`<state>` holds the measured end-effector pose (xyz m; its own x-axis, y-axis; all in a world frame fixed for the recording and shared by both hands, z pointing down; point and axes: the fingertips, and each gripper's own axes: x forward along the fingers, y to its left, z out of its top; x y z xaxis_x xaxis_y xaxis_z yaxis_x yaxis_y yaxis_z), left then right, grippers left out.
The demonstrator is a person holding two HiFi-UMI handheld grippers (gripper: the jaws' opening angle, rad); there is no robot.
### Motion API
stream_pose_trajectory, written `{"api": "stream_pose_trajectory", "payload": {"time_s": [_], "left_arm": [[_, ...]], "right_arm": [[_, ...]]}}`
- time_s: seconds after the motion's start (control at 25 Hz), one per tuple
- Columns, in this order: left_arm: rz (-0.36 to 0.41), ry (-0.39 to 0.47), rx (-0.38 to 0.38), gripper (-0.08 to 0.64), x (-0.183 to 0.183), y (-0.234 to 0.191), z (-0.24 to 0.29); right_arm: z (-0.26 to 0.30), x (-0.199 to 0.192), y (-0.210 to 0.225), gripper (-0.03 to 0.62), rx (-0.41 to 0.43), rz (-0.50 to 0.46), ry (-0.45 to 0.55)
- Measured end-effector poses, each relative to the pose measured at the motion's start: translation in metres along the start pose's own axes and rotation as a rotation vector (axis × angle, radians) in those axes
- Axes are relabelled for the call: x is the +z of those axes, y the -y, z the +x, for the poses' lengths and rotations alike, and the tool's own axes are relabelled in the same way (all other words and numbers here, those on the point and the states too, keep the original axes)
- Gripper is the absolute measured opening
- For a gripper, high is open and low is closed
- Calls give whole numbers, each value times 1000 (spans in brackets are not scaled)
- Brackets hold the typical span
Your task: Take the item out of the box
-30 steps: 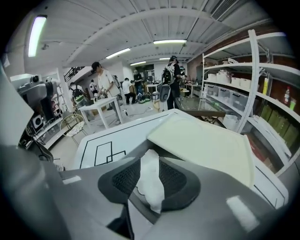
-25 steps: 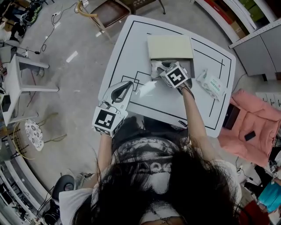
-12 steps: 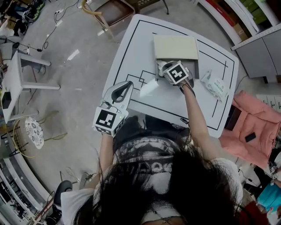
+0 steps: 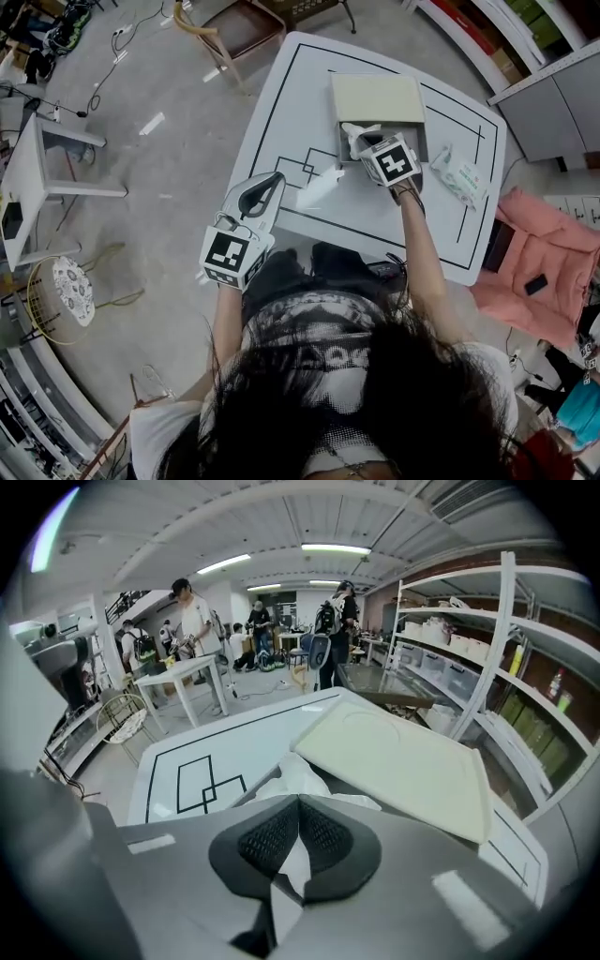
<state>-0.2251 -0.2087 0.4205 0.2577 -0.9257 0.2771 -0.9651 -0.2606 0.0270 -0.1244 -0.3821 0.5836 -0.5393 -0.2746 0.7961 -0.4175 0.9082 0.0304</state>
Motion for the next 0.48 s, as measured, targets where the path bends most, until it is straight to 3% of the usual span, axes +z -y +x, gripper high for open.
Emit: {"api": "stream_pose_trajectory", "payload": {"time_s": [0.48], "left_arm": [[32,24,-111,0,0,7,-23]], "right_arm": [[-86,14,-36,6,-116,157,189]]}}
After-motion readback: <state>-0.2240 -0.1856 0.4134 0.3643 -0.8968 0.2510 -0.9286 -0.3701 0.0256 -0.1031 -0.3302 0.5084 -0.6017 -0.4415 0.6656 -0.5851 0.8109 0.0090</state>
